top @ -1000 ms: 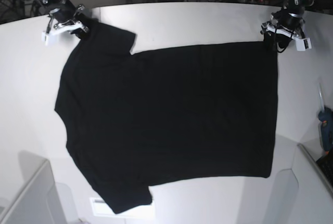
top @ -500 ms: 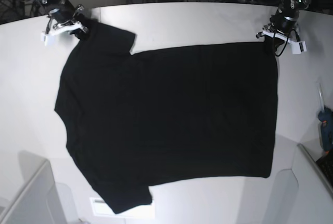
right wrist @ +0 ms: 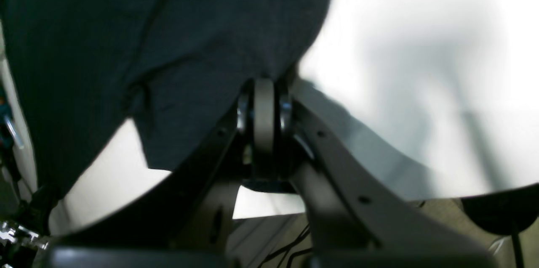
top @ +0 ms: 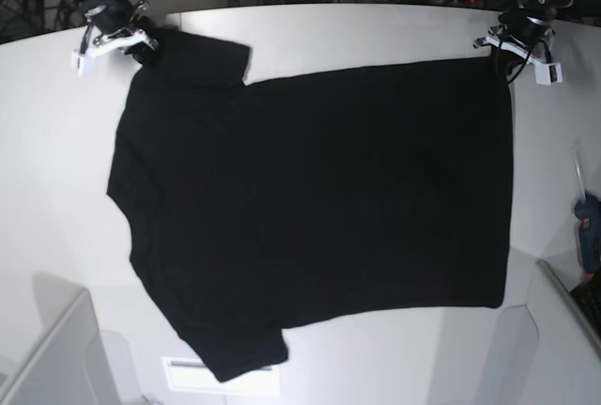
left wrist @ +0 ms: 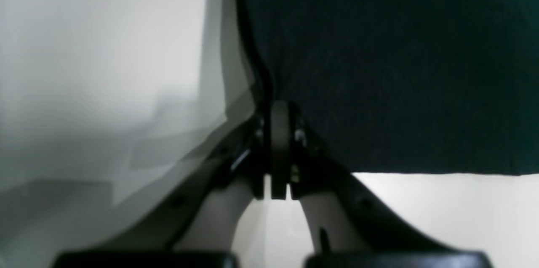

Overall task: Fold the T-shirt properly
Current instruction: 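Grasp the shoulder corners with both grippers and pull them toward the robot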

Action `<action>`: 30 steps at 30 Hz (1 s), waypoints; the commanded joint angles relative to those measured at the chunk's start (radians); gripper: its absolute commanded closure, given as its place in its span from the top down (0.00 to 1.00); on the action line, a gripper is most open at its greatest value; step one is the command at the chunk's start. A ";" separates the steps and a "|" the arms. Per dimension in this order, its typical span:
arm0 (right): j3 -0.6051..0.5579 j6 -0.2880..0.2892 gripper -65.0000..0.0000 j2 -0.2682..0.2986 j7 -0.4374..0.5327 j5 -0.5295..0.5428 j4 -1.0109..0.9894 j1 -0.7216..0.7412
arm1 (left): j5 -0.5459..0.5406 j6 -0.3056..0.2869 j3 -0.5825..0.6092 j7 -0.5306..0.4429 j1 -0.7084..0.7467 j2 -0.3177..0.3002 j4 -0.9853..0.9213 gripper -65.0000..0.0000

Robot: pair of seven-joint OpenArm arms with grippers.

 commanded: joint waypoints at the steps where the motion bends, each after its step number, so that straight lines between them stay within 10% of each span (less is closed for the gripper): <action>1: 0.009 0.009 0.00 0.008 0.014 0.014 0.030 -0.023 | 0.012 0.008 -0.007 0.010 0.020 -0.011 0.019 0.00; 14: 0.003 0.012 0.00 0.009 0.123 0.014 0.077 -0.180 | 0.012 -0.059 -0.011 0.007 0.126 -0.011 0.129 0.00; 30: 0.063 0.217 0.00 -0.041 0.121 0.014 0.086 -0.281 | 0.013 -0.062 -0.013 0.004 0.229 -0.008 0.212 0.00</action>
